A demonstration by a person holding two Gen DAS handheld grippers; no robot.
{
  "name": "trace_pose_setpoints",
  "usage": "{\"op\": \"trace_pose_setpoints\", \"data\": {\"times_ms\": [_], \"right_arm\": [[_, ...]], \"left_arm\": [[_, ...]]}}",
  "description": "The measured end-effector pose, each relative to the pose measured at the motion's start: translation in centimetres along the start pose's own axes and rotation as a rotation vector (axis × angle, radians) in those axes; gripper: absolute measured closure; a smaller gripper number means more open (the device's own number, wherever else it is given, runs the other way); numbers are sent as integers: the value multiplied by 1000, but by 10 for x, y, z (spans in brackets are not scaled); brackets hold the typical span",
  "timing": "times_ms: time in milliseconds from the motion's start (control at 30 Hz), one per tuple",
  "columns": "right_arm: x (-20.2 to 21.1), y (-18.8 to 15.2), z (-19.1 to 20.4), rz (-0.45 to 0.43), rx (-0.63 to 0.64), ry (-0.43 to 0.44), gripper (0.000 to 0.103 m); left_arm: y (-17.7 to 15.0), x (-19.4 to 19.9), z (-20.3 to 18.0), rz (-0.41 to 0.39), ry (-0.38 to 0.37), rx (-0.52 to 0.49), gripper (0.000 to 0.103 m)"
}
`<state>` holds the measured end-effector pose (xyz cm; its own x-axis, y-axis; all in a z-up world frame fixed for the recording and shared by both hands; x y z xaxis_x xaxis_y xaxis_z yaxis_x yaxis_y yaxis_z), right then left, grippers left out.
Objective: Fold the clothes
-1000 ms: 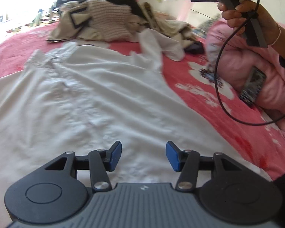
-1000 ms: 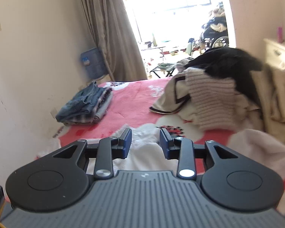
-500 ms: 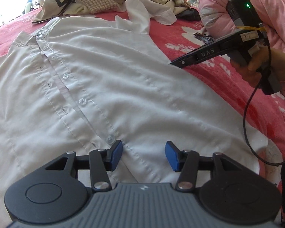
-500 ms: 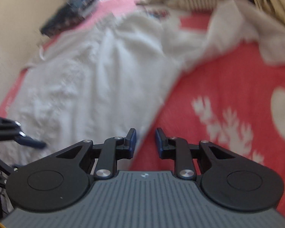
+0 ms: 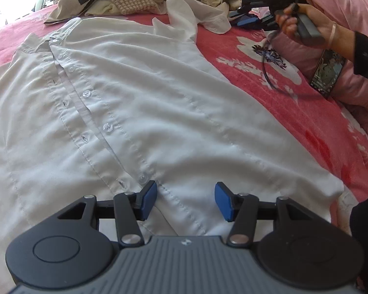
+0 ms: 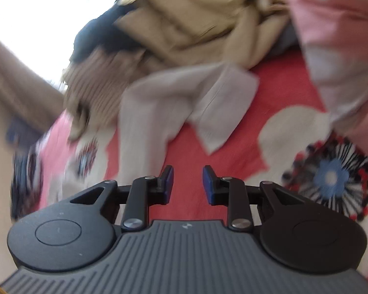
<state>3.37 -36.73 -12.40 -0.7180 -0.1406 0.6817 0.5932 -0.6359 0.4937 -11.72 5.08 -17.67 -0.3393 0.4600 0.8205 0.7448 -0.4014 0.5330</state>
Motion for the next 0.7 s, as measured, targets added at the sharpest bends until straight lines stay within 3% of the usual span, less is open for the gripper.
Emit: {"op": "trace_pose_setpoints", "data": {"times_ms": [133, 200, 367, 567, 600, 633, 667, 700], "right_arm": [[-25, 32, -30, -22, -316, 18, 66], [-36, 40, -35, -16, -446, 79, 60], [-66, 58, -28, -20, -597, 158, 52], [-109, 70, -31, -19, -713, 106, 52], [-113, 72, -32, -27, -705, 83, 54], [-117, 74, -32, -35, -696, 61, 63], [-114, 78, -30, -52, -663, 39, 81], [-112, 81, -28, -68, -630, 17, 89]], "left_arm": [[1, 0, 3, 4, -11, 29, 49], [1, 0, 4, 7, -15, 31, 49], [4, -1, 6, 21, -23, 42, 49], [6, -3, 7, 29, -26, 55, 49], [6, -3, 7, 28, -26, 54, 49], [6, -3, 7, 28, -25, 53, 49], [6, -3, 7, 27, -25, 52, 49], [6, -3, 7, 26, -25, 51, 49]]}}
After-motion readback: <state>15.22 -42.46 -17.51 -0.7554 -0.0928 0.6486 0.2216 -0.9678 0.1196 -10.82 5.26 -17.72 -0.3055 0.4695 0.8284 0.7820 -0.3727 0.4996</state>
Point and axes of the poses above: each gripper's, at about its wrist camera, not at the fingertips, and x roughly against the way its jaws point, z to its left, y to its top, the point moved 3 cm from there along -x, roughly the way its jaws point, and after that the axes turned 1 degree about x, right-handed, at the moved point
